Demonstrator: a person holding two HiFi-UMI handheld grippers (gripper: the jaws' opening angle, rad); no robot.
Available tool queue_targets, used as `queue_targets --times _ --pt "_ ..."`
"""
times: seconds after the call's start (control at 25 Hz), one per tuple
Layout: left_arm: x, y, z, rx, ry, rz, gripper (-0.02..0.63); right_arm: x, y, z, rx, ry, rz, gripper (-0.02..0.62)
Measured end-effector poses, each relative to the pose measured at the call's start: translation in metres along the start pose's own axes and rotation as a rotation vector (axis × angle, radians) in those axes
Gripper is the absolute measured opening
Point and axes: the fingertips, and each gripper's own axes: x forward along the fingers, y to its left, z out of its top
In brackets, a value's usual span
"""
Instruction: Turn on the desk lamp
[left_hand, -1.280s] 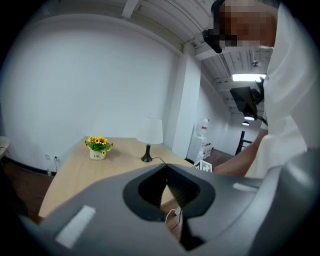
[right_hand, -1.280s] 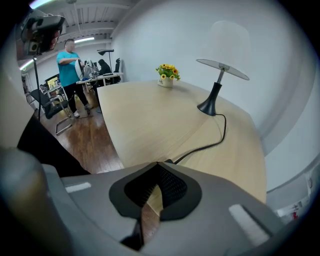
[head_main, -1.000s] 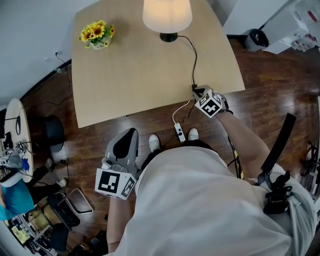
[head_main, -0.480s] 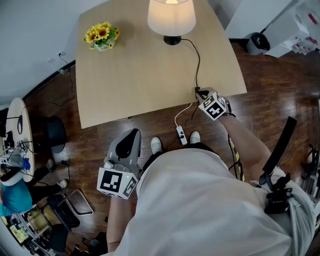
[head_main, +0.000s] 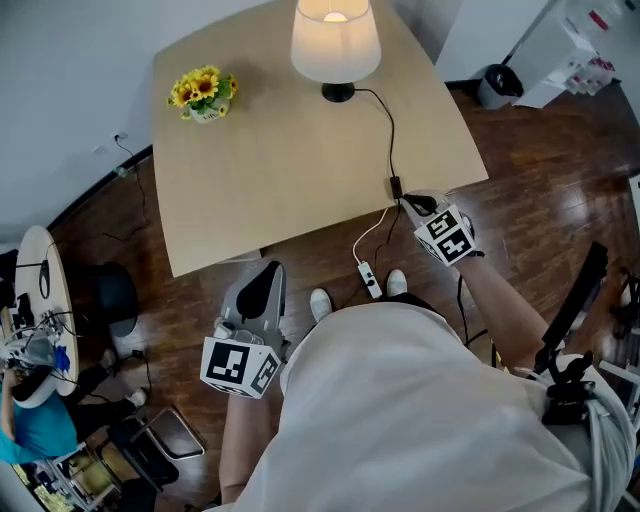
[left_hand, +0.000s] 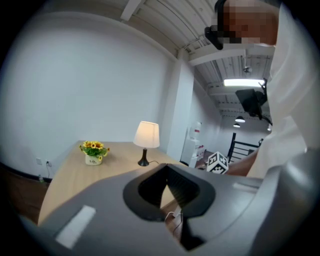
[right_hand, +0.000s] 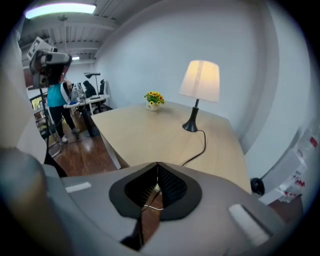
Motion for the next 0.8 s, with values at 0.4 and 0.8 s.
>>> queue_targets --times 0.4,0.8 --pt "-0.028 0.01 -0.025 0.004 0.038 -0.19 0.018 -0.093 0.072 0.016 0.173 -0.134 -0.083 0.006" --pt "-0.051 -0.029 -0.05 0.021 0.06 -0.287 0.018 -0.168 0.134 0.025 0.149 -0.197 -0.12 0.005"
